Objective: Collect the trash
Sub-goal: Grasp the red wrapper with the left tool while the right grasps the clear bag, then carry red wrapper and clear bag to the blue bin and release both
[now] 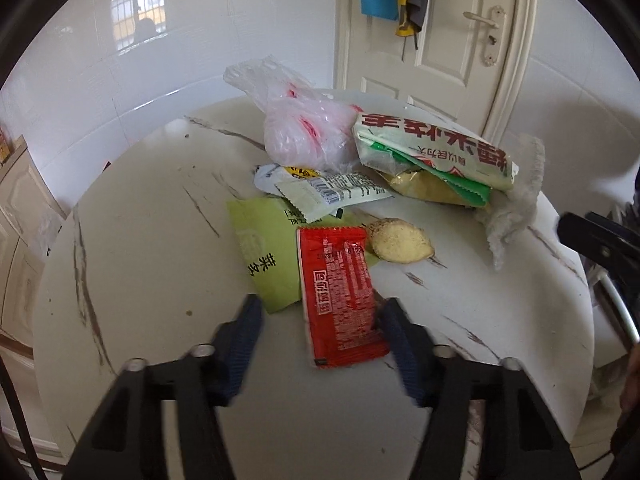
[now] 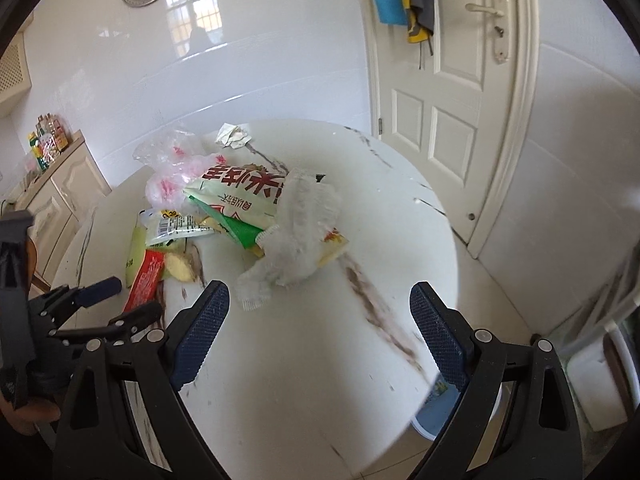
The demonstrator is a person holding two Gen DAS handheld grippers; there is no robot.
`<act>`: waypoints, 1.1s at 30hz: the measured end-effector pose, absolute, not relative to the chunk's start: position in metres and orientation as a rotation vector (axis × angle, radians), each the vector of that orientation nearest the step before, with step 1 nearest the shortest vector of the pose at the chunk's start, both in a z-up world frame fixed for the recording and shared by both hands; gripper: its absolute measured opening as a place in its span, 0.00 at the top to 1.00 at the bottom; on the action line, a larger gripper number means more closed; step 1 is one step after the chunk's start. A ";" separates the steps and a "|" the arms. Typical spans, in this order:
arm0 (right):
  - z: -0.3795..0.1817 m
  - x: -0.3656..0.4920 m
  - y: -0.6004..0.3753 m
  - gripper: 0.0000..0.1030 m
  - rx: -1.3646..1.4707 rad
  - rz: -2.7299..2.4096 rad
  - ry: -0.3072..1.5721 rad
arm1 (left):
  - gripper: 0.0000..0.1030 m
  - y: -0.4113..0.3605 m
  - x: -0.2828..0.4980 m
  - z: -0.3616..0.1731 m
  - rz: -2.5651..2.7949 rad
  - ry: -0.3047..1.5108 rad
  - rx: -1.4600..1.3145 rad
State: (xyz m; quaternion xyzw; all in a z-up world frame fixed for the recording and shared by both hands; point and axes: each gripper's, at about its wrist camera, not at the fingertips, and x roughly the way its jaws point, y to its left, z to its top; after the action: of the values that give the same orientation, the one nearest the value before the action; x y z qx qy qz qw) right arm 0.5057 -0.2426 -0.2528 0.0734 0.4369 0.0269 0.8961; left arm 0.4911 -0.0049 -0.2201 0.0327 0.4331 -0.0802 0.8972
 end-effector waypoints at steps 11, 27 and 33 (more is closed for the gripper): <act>-0.272 0.556 -0.226 0.56 0.113 0.062 0.938 | 0.80 0.036 0.469 -0.196 -0.176 0.887 0.014; -0.213 0.474 -0.235 0.78 0.174 0.175 0.797 | 0.82 0.009 0.409 -0.145 -0.248 0.790 0.014; -0.194 0.425 -0.274 0.78 0.163 0.075 0.755 | 0.82 -0.063 0.390 -0.131 -0.373 0.749 0.074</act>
State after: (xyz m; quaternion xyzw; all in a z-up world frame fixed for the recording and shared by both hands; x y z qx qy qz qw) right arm 0.4246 -0.2741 -0.1936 0.0793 0.3680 0.0367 0.9257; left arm 0.3902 -0.0633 -0.1311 0.0358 0.3636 -0.1809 0.9131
